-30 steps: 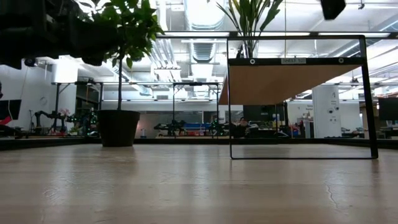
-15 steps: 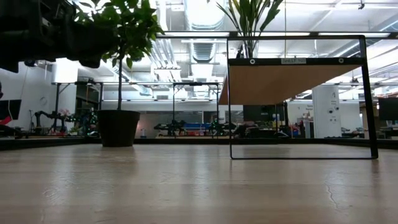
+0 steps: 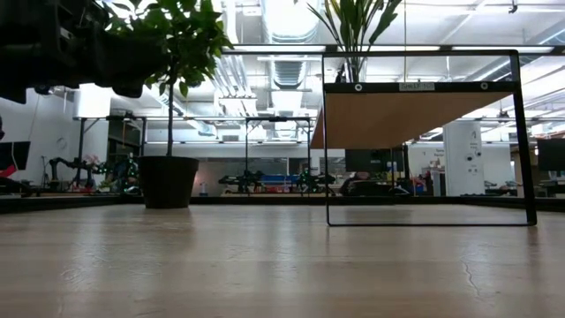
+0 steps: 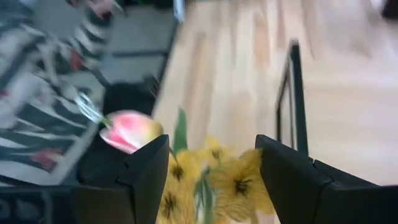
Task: Pick and place flowers into a vace then onto a shelf
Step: Put the transparent vase with tulip and flowers on the shelf
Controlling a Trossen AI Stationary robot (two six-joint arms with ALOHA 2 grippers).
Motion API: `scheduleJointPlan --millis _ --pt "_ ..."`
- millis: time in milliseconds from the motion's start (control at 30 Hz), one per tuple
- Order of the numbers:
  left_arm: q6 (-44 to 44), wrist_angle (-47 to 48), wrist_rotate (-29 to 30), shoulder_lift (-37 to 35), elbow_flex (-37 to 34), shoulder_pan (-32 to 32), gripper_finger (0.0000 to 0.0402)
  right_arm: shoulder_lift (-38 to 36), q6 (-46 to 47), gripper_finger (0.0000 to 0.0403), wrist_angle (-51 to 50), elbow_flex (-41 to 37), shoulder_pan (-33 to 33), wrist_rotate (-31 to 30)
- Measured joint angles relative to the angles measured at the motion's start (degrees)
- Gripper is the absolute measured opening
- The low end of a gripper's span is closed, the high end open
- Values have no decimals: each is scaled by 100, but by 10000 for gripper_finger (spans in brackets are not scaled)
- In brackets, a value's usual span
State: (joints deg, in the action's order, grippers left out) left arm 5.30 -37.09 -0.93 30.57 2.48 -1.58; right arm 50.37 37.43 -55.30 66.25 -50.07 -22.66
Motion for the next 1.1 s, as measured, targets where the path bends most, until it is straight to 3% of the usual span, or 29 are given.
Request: scheduleJointPlan --millis 200,567,1100 --pt "-2 3 1 22 0 0 123 797 1524 228 -1469 674 -491 -180" --pt "-9 1 2 98 0 0 123 1712 3004 228 -2809 2204 -1397 -407" --pt "-285 3 2 131 0 2 123 2771 4719 228 -2865 3182 -2015 -553"
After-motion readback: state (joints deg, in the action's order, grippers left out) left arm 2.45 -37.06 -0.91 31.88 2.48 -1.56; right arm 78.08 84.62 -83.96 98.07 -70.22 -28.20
